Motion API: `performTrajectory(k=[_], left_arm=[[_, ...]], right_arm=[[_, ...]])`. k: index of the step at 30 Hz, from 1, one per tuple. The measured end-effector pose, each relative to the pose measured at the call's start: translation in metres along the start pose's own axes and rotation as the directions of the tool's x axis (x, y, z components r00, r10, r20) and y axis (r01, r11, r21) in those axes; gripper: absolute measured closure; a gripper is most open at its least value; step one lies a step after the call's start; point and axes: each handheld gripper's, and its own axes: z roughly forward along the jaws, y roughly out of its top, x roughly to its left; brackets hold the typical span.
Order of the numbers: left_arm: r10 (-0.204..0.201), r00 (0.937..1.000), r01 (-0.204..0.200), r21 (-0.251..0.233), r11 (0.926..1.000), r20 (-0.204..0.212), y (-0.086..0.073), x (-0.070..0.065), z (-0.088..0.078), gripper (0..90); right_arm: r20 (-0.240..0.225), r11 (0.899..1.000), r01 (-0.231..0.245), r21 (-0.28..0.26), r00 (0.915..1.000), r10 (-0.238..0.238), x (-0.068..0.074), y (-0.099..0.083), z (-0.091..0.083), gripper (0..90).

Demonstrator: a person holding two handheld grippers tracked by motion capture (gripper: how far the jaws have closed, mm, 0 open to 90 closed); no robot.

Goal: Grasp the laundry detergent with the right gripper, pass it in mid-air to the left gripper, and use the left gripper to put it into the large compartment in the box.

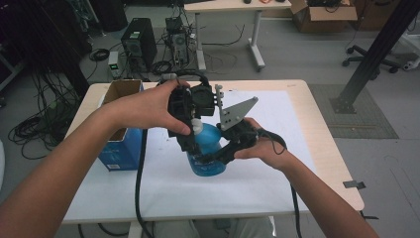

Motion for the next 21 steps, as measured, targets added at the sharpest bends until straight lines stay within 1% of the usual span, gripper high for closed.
performTrajectory(k=[12,21], left_arm=[[0.003,1.0,-0.003,0.003,1.0,-0.004,0.0014,0.0014,0.0037,7.0],[0.012,0.9999,-0.012,0.006,0.9999,0.0,0.0031,0.003,0.0093,9.8]], right_arm=[[0.001,1.0,-0.002,0.007,1.0,0.002,-0.0001,0.0004,0.0005,43.8],[-0.001,1.0,-0.002,0.012,1.0,0.002,0.0002,0.0002,0.0004,43.8]])
